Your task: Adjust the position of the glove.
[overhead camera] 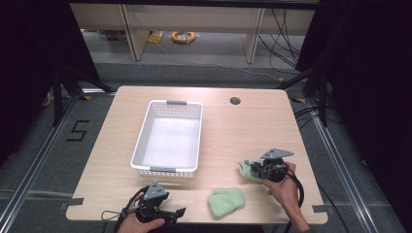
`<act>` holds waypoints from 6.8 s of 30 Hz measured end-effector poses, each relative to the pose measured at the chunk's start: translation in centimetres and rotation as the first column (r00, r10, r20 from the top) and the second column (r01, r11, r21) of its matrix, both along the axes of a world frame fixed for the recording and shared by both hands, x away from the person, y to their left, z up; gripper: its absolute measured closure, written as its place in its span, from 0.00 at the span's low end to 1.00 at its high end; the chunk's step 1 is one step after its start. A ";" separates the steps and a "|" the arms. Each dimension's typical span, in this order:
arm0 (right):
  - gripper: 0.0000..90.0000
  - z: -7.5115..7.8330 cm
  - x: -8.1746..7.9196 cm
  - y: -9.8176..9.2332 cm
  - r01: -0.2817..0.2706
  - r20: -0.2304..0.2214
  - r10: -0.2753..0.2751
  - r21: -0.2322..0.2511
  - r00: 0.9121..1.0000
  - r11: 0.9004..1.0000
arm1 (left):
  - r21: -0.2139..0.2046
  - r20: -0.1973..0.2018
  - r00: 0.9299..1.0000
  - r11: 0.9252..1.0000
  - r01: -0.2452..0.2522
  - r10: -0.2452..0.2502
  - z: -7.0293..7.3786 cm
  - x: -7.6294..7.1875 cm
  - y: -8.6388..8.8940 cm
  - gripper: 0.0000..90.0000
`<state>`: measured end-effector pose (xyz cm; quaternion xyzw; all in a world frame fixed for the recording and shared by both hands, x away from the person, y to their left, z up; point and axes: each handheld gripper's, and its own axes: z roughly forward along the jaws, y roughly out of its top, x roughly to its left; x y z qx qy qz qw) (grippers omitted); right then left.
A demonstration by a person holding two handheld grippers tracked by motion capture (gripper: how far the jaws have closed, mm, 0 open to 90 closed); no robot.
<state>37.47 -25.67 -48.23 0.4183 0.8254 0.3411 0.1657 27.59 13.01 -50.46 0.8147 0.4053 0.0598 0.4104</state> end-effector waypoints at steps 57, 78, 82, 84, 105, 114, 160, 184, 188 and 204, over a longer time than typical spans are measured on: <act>0.93 3.3 -7.4 8.4 -0.471 0.056 0.470 -0.007 0.881 0.882 | -0.139 0.069 0.982 0.973 0.183 -0.175 3.3 0.1 -5.1 0.34; 0.94 3.9 -7.3 8.7 -0.502 0.099 0.499 -0.003 0.861 0.865 | -0.101 0.099 0.956 0.953 0.287 -0.278 3.1 -0.1 -8.4 0.89; 0.95 4.0 -6.9 8.9 -0.515 0.102 0.512 0.006 0.853 0.857 | -0.059 0.111 0.954 0.957 0.285 -0.278 2.9 -0.5 -9.4 0.93; 0.95 4.0 -6.8 9.0 -0.510 0.102 0.507 0.004 0.856 0.860 | -0.065 0.118 0.953 0.956 0.287 -0.278 2.9 -0.7 -9.7 0.93; 0.98 2.6 -4.8 9.3 -0.565 0.041 0.564 0.084 0.825 0.821 | -0.029 0.113 0.951 0.956 0.293 -0.288 2.4 -1.7 -12.2 0.90; 0.97 1.3 -4.8 7.8 -0.540 0.003 0.541 0.066 0.841 0.839 | -0.063 0.065 0.952 0.951 0.304 -0.300 1.3 -1.4 -13.4 0.75; 0.70 -0.5 -11.3 4.0 -0.283 -0.135 0.276 -0.034 0.951 0.958 | -0.002 0.003 0.981 0.981 0.195 -0.195 2.3 5.9 -10.6 0.49; 0.97 1.5 -10.5 2.6 -0.283 -0.038 0.282 -0.027 0.959 0.959 | -0.132 0.022 0.978 0.969 0.209 -0.208 3.8 3.1 -9.2 0.85; 0.98 2.2 -9.2 2.1 -0.286 -0.031 0.285 -0.029 0.958 0.958 | -0.175 0.022 0.978 0.963 0.206 -0.205 3.8 1.4 -9.1 0.85; 0.98 1.2 -5.4 3.4 -0.377 -0.092 0.371 -0.072 0.924 0.923 | -0.215 -0.064 0.986 0.967 0.134 -0.151 1.4 -0.4 -9.2 0.84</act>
